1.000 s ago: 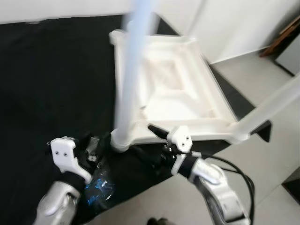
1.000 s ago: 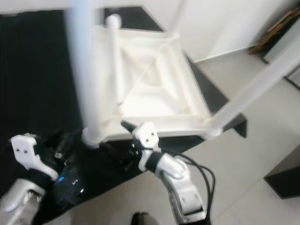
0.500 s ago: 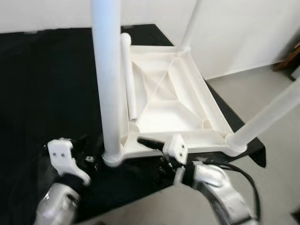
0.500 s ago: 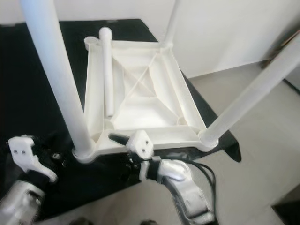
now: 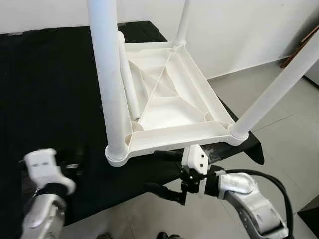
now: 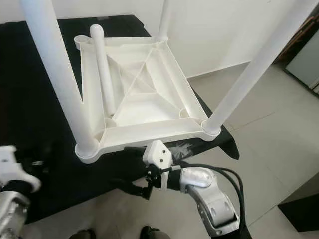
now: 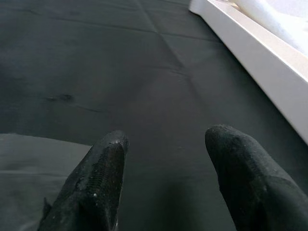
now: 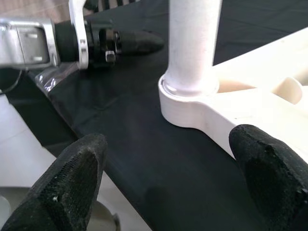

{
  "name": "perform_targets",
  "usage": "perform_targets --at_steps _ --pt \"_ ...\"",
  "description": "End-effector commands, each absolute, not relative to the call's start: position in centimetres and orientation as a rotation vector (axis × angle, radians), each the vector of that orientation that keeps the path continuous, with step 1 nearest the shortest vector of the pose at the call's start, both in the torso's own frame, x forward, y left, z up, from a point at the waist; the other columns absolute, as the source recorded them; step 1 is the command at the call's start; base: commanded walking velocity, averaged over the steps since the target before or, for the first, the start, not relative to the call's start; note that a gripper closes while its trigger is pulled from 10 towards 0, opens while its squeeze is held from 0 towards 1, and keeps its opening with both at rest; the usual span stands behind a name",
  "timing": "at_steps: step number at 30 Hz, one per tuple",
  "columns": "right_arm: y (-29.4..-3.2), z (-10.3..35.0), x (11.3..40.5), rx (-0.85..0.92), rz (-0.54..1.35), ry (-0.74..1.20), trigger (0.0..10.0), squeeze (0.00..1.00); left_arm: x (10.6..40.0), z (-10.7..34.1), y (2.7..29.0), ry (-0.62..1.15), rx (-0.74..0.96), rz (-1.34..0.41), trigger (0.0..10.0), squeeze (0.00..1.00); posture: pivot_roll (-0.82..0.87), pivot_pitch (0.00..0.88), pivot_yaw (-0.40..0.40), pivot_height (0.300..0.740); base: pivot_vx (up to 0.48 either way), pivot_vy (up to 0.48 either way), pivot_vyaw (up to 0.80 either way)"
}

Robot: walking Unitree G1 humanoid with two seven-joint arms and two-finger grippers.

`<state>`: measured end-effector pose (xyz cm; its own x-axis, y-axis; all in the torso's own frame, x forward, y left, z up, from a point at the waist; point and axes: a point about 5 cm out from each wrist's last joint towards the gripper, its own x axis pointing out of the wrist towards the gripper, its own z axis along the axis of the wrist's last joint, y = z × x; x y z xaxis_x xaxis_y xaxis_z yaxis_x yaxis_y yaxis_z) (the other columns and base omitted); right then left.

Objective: Building children table

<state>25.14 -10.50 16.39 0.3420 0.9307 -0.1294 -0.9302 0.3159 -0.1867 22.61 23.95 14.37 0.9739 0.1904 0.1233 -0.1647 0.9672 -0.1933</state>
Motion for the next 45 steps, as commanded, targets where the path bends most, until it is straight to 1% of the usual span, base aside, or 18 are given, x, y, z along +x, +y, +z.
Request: perform_targets --at_steps 1,2,4,5,6,7,10,13,15,22,23,24,28,34,36,38,42,45 --pt "-10.8 16.2 25.2 -0.265 1.220 0.005 10.0 0.00 22.4 13.4 24.3 -0.089 -0.183 0.205 10.0 0.00 0.03 0.235 -0.104 0.740 0.000 0.000 0.00" --pt "-11.4 16.4 26.1 -0.335 1.202 0.010 10.0 0.00 22.2 13.3 25.8 -0.079 -0.139 0.293 10.0 0.00 0.03 0.242 -0.100 0.740 0.000 0.000 0.00" --pt "-11.4 16.4 26.1 -0.335 1.202 0.010 10.0 0.00 22.2 13.3 25.8 -0.079 -0.139 0.293 10.0 0.00 0.03 0.242 -0.100 0.740 0.000 0.000 0.00" --pt "-12.6 17.1 28.2 -0.492 1.185 0.033 10.0 0.00 21.5 13.4 28.0 -0.073 -0.100 0.427 10.0 0.00 0.04 0.251 -0.102 0.740 0.000 0.000 0.00" --pt "-13.2 17.7 29.4 -0.573 1.172 0.051 10.0 0.00 21.3 13.6 28.2 -0.083 -0.105 0.418 10.0 0.00 0.05 0.258 -0.107 0.740 0.000 0.000 0.00" --pt "-13.2 17.7 29.4 -0.573 1.172 0.051 10.0 0.00 21.3 13.6 28.2 -0.083 -0.105 0.418 10.0 0.00 0.05 0.258 -0.107 0.740 0.000 0.000 0.00" --pt "-14.1 18.9 31.6 -0.675 1.136 0.075 10.0 0.00 21.1 14.2 27.2 -0.104 -0.118 0.324 10.0 0.00 0.05 0.269 -0.113 0.740 0.000 0.000 0.00" --pt "-14.2 19.4 32.6 -0.696 1.117 0.089 10.0 0.00 21.0 14.3 26.5 -0.109 -0.119 0.278 10.0 0.00 0.06 0.280 -0.120 0.740 0.000 0.000 0.00" --pt "-13.8 20.1 34.3 -0.708 1.089 0.108 10.0 0.00 20.8 14.5 25.0 -0.115 -0.118 0.203 10.0 0.00 0.06 0.293 -0.126 0.740 0.000 0.000 0.00" --pt "-11.9 19.3 35.4 -0.657 1.210 0.191 10.0 0.00 20.1 14.8 23.2 -0.109 -0.094 0.133 10.0 0.00 0.09 0.335 -0.143 0.740 0.000 0.000 0.00" --pt "-11.5 19.2 35.7 -0.662 1.230 0.207 3.7 0.00 19.9 14.9 23.2 -0.107 -0.086 0.141 10.0 0.00 0.10 0.348 -0.150 0.740 0.000 0.000 0.00" --pt "-10.9 19.3 36.1 -0.669 1.236 0.203 0.0 0.00 19.5 15.0 23.5 -0.106 -0.078 0.159 10.0 0.00 0.10 0.358 -0.157 0.740 0.000 0.000 0.00" --pt "-10.2 19.8 36.7 -0.671 1.229 0.185 0.0 0.00 19.0 15.2 24.1 -0.106 -0.066 0.188 10.0 0.00 0.11 0.367 -0.164 0.740 0.000 0.000 0.00" --pt "-7.0 22.1 38.0 -0.613 1.215 0.070 0.0 0.00 18.1 15.7 25.2 -0.112 -0.036 0.254 10.0 0.00 0.12 0.384 -0.176 0.740 0.000 0.000 0.00" --pt "-7.0 22.1 38.0 -0.613 1.215 0.070 0.0 0.00 18.1 15.7 25.2 -0.112 -0.036 0.254 10.0 0.00 0.12 0.384 -0.176 0.740 0.000 0.000 0.00" --pt "-5.2 23.2 38.3 -0.575 1.190 0.000 0.0 0.00 18.1 15.9 25.3 -0.116 -0.029 0.261 10.0 0.00 0.13 0.386 -0.177 0.740 0.000 0.000 0.00" --pt "-3.2 24.5 38.5 -0.533 1.148 -0.071 0.0 0.00 18.2 16.1 25.2 -0.121 -0.029 0.265 10.0 0.00 0.13 0.384 -0.172 0.740 0.000 0.000 0.00" --pt "-3.2 24.5 38.5 -0.533 1.148 -0.071 0.0 0.00 18.2 16.1 25.2 -0.121 -0.029 0.265 10.0 0.00 0.13 0.384 -0.172 0.740 0.000 0.000 0.00"
